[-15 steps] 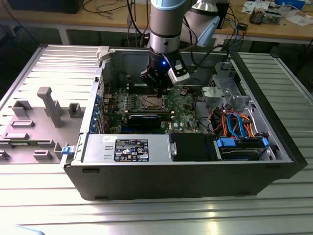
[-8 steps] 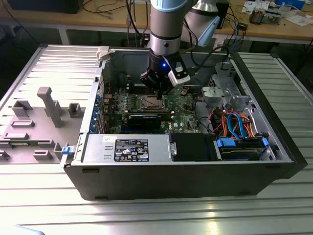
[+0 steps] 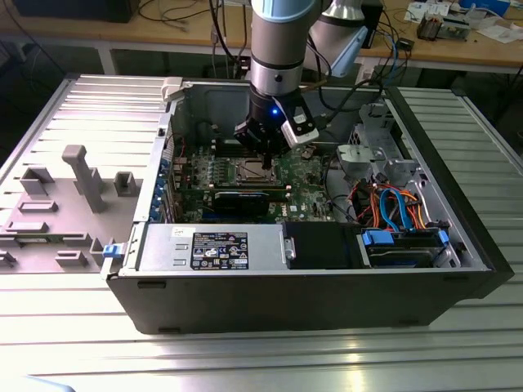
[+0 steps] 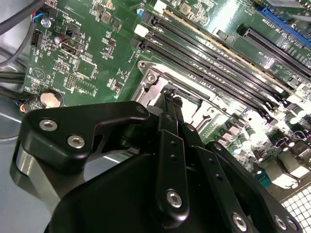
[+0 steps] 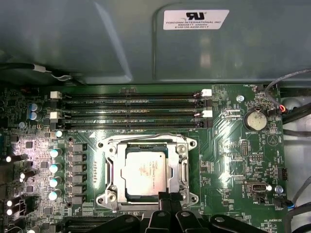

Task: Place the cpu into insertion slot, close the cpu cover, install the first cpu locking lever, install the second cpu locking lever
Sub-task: 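Install the second cpu locking lever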

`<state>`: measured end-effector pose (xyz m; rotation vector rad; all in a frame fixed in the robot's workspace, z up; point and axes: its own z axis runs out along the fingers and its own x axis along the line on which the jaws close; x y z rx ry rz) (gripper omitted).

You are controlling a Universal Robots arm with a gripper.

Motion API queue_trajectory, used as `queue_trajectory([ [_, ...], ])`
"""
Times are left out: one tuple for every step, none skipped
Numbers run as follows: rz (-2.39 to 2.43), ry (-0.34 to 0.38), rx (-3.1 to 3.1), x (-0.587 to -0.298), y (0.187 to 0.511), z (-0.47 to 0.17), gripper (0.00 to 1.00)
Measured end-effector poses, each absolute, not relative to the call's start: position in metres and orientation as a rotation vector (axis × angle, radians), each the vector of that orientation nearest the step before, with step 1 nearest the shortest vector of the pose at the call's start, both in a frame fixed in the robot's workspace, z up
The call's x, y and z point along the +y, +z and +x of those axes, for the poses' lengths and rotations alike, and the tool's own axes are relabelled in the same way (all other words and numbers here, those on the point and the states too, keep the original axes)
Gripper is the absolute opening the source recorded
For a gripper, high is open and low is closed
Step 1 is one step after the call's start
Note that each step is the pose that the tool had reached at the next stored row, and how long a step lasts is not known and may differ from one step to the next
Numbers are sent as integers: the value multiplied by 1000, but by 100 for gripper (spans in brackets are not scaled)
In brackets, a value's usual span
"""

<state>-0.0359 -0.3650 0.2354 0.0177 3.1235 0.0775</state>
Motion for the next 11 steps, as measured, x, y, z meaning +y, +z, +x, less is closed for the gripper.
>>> queue_trajectory([
  [17,77,3124,-365,235,-36,11],
  [17,77,3123,-365,235,-36,11],
  [17,77,3124,-365,235,-36,11],
  [17,77,3124,-365,235,-36,11],
  [17,77,3123,-365,235,-36,11],
  [17,77,3124,-365,235,-36,11],
  [17,77,3124,-367,235,-36,11],
  [17,77,3123,-371,235,-36,11],
  [17,77,3124,-374,235,-36,11],
  [18,79,3132,-376,235,-36,11],
  [18,80,3143,-377,235,-36,11],
])
